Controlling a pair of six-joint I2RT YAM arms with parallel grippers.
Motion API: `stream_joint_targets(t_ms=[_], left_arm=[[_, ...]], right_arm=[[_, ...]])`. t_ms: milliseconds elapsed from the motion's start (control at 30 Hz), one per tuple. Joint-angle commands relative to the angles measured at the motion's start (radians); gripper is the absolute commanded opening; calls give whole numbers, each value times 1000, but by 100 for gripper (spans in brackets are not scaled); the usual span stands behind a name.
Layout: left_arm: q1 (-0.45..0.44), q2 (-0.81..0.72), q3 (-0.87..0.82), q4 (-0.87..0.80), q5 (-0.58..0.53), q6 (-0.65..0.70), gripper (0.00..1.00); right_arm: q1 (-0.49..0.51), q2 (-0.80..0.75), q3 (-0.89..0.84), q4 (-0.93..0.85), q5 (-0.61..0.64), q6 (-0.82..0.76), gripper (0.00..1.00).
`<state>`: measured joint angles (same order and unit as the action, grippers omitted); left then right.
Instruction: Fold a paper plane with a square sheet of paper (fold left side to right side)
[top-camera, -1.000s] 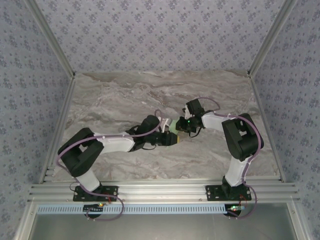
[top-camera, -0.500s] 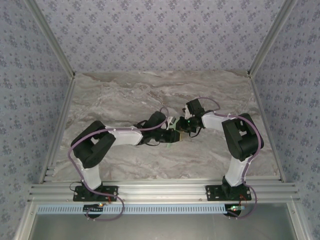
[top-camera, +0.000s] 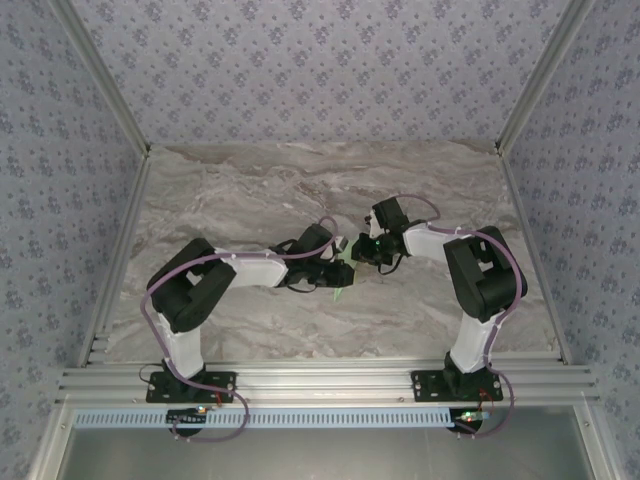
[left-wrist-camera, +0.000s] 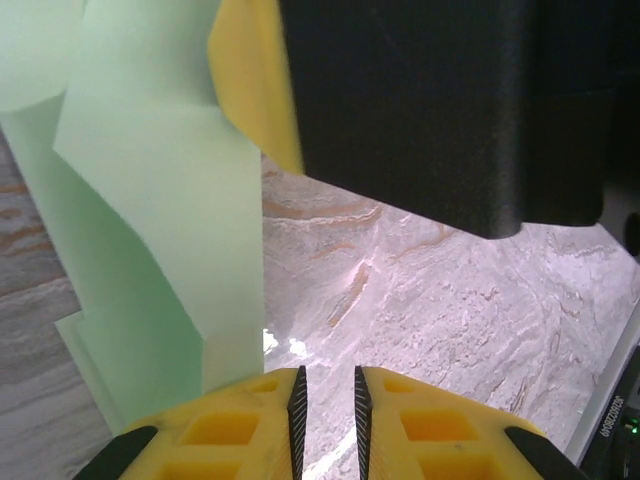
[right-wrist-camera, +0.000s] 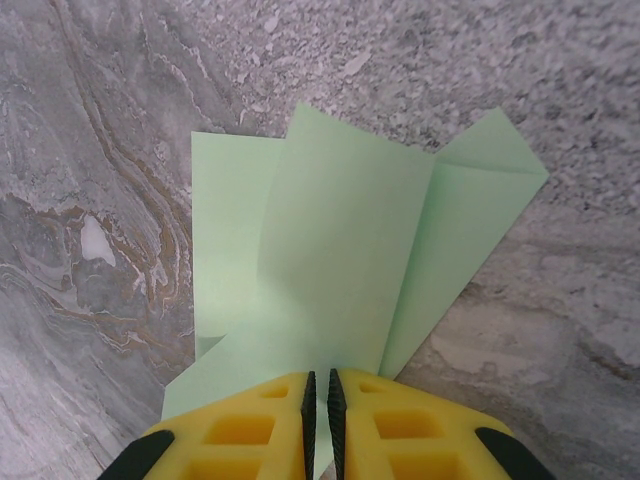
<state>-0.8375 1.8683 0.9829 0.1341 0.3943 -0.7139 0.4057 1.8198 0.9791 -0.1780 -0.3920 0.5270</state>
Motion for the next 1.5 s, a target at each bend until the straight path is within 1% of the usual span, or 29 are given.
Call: stream_joint_targets(t_ms=[0, 467, 933, 1067, 1133, 1233, 1333, 1467], left_arm=[[10, 9, 24, -41, -32, 29, 22], [14, 34, 4, -34, -40, 20, 21], [23, 20, -42, -35, -89, 8, 18], [28, 16, -62, -23, -91, 0, 16], [36, 15, -88, 4, -84, -16, 14], [54, 10, -146, 75, -60, -46, 9], [75, 16, -198, 166, -11, -72, 4], [88, 39, -229, 247, 37, -94, 1]], right_arm=[[-5, 40, 2, -72, 47, -22, 17], [-6, 30, 1, -64, 39, -22, 17], [-5, 29, 3, -74, 49, -30, 17], [-7, 28, 4, -76, 48, -37, 17], [-15, 3, -12, -40, 28, -33, 15], [-39, -60, -54, 43, -38, -22, 10], [-57, -123, -92, 109, -103, -25, 10], [-44, -169, -149, 207, -193, -14, 9]])
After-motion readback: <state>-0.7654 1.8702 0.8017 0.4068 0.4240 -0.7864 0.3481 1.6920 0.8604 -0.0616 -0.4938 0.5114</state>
